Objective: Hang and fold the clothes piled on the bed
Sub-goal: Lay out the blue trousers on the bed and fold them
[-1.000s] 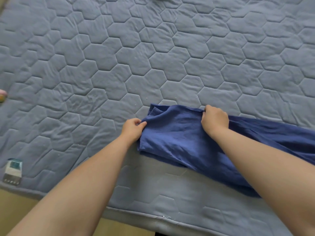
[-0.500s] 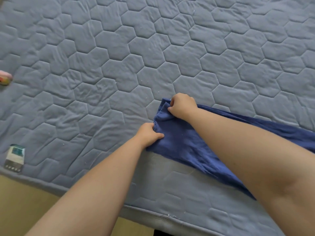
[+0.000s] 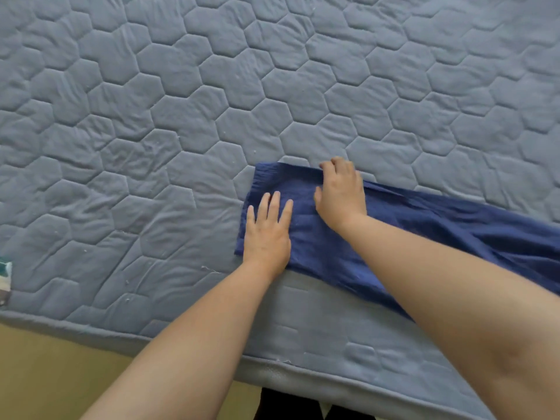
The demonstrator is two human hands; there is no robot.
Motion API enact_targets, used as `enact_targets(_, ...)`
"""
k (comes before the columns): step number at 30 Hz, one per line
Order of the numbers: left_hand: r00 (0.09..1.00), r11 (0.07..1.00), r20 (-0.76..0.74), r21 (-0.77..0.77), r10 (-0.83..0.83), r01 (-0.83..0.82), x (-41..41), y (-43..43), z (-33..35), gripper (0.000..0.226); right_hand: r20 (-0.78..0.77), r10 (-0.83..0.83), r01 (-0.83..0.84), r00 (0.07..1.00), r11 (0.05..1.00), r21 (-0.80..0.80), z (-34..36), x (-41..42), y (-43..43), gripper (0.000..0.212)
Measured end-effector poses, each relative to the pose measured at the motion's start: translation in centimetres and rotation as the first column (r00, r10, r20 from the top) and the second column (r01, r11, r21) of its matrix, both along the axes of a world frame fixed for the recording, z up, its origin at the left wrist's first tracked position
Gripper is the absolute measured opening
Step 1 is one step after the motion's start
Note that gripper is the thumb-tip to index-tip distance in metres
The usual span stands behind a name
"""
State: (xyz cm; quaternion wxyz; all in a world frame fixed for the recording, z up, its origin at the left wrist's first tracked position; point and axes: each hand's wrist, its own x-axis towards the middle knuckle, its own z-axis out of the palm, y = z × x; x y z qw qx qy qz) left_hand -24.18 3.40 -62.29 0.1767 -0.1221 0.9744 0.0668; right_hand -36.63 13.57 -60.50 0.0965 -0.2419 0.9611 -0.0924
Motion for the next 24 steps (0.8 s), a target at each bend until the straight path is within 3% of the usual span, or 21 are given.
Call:
enact_targets(6, 0.970, 0.971, 0.079, 0.090, -0.228, 0.221, -2.1, 9.7, -0.3, 0.059, 0.080, -0.186, 0.163, 0.979, 0.959, 0.233, -0.5, 0.6, 14.0, 0.047)
enact_targets(12, 0.930, 0.931, 0.137, 0.184, -0.340, 0.314, -2.9, 18.8, 0.5, 0.056, 0.116, -0.387, 0.361, 0.915, 0.912, 0.193, -0.2, 1.0, 27.0, 0.041)
enact_targets(15, 0.937, 0.921, 0.064, 0.218, -0.345, 0.324, -3.8, 23.8, 0.8, 0.049, 0.125, -0.379, 0.350, 0.917, 0.914, 0.206, 0.2, 1.0, 33.5, 0.037)
enact_targets(20, 0.890, 0.850, -0.205, 0.273, -0.407, 0.451, -6.9, 32.9, 1.4, 0.031, 0.103, -0.403, 0.369, 0.909, 0.896, 0.249, 1.3, 1.4, 43.9, 0.027)
enact_targets(24, 0.875, 0.831, -0.185, 0.276, -0.448, 0.484, -9.3, 39.5, 2.0, 0.043, 0.173, -0.487, 0.424, 0.856, 0.853, 0.304, 2.6, 2.4, 50.6, 0.026)
